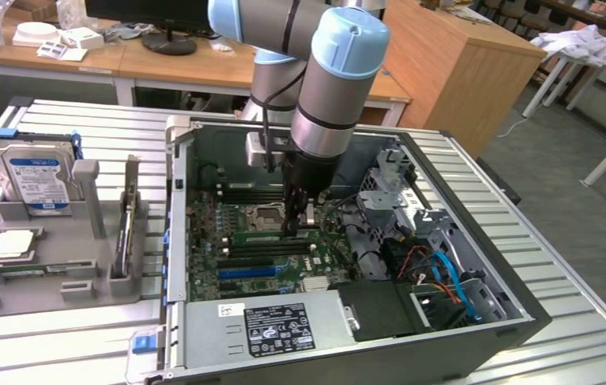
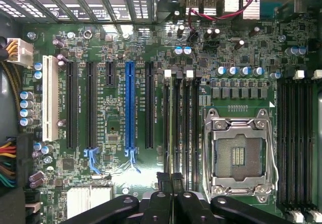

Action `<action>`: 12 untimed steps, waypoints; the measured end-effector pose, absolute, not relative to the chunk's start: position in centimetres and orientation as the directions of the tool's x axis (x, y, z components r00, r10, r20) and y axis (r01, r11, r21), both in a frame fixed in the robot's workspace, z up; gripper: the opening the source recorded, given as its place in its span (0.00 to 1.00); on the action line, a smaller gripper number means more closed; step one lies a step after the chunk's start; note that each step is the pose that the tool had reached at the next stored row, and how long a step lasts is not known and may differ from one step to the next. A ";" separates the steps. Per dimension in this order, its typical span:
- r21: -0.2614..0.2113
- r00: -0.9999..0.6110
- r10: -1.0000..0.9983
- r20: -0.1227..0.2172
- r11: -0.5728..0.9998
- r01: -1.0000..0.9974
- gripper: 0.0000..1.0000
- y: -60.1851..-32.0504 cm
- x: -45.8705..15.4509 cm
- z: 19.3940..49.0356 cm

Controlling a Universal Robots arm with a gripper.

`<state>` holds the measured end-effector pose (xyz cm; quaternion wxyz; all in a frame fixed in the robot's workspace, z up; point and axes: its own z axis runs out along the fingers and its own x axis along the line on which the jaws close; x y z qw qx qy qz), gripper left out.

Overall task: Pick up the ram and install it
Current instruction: 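Insert the ram into the slot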

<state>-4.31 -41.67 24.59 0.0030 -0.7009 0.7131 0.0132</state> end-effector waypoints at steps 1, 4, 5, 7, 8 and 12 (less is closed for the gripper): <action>0.015 -0.017 -1.000 -0.023 0.017 -1.000 0.12 -41.7 -4.3 24.6; 0.015 -0.017 -1.000 -0.023 0.017 -1.000 0.12 -41.7 -4.3 24.6; 0.015 -0.017 -1.000 -0.023 0.017 -1.000 0.12 -41.7 -4.3 24.6; 0.015 -0.017 -1.000 -0.023 0.017 -1.000 0.12 -41.7 -4.3 24.6; 0.015 -0.017 -1.000 -0.023 0.017 -1.000 0.12 -41.7 -4.3 24.5; 0.015 -0.017 -1.000 -0.023 0.017 -1.000 0.12 -41.7 -4.3 24.4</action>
